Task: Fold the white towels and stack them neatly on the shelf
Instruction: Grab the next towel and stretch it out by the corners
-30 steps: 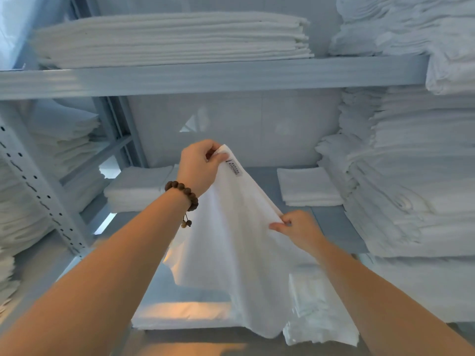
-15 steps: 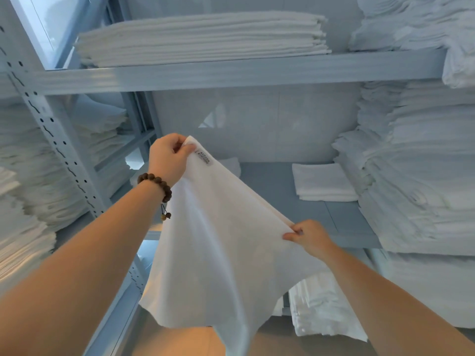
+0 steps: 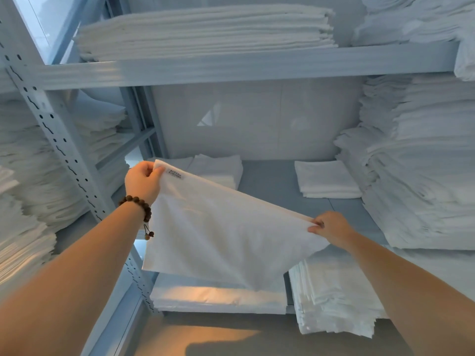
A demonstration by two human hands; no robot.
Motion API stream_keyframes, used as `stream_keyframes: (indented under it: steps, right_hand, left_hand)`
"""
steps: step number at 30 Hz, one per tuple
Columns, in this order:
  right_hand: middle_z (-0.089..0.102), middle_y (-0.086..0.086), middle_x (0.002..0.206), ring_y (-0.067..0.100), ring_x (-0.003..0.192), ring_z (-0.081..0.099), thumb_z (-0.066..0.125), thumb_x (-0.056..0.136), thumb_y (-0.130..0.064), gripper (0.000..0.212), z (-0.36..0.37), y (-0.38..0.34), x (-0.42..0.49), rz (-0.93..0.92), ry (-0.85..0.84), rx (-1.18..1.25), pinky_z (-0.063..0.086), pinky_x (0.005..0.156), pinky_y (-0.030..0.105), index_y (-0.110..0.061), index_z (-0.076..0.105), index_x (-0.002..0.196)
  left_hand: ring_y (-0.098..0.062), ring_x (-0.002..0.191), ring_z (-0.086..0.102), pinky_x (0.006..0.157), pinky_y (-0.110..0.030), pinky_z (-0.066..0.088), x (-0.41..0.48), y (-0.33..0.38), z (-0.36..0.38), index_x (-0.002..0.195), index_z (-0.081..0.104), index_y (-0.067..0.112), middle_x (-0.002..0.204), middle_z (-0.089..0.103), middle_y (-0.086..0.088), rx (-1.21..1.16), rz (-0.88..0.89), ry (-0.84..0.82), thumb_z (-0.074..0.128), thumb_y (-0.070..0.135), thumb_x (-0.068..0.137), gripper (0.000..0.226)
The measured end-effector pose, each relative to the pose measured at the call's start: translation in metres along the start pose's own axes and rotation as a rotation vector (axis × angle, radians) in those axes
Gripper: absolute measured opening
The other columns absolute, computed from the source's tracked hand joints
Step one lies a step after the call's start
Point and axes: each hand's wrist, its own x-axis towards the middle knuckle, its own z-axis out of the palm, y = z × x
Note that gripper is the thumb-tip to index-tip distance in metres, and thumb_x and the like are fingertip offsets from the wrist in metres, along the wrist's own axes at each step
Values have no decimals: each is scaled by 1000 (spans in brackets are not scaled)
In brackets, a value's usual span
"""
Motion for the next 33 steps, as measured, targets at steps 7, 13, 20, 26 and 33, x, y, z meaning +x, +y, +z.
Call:
stream_keyframes:
  steps: [7, 13, 20, 26, 33]
  right_hand:
    - [59, 11, 90, 23, 86, 53, 60, 89, -22, 15, 5, 5, 2, 1, 49, 30, 30, 67, 26, -13, 61, 77]
    - [64, 12, 87, 22, 81, 54, 67, 85, -18, 17, 6, 15, 1, 86, 219, 247, 33, 67, 29, -1, 67, 89]
    - [59, 10, 69, 20, 67, 50, 70, 81, -12, 12, -4, 21, 1, 214, 395, 698, 36, 59, 28, 0, 68, 78]
    - [69, 9, 77, 19, 73, 63, 59, 86, 4, 12, -15, 24, 9, 254, 425, 1170, 52, 76, 31, 6, 65, 96]
    - [65, 5, 68, 14, 65, 61, 60, 81, 13, 20, -46, 26, 14, 215, 356, 1136, 51, 58, 11, -7, 62, 78]
  left_hand:
    - [-7, 61, 48, 55, -21, 37, 8, -25, 9, 80, 60, 10, 68, 53, 6, 4, -50, 12, 55, 24, 90, 18]
    - [-7, 63, 48, 55, -22, 38, 13, -43, 18, 82, 60, 12, 70, 54, 5, -38, -101, 5, 55, 28, 90, 18]
    - [-13, 61, 49, 54, -24, 38, 11, -63, 26, 83, 61, 13, 67, 53, 4, -68, -214, 9, 54, 32, 88, 21]
    - [-20, 72, 54, 57, -25, 44, 5, -71, 38, 87, 63, 12, 74, 58, -2, -142, -298, -20, 53, 30, 89, 20]
    - [-13, 69, 52, 56, -22, 38, 8, -72, 48, 92, 61, 12, 78, 58, -1, -132, -284, -64, 50, 28, 93, 20]
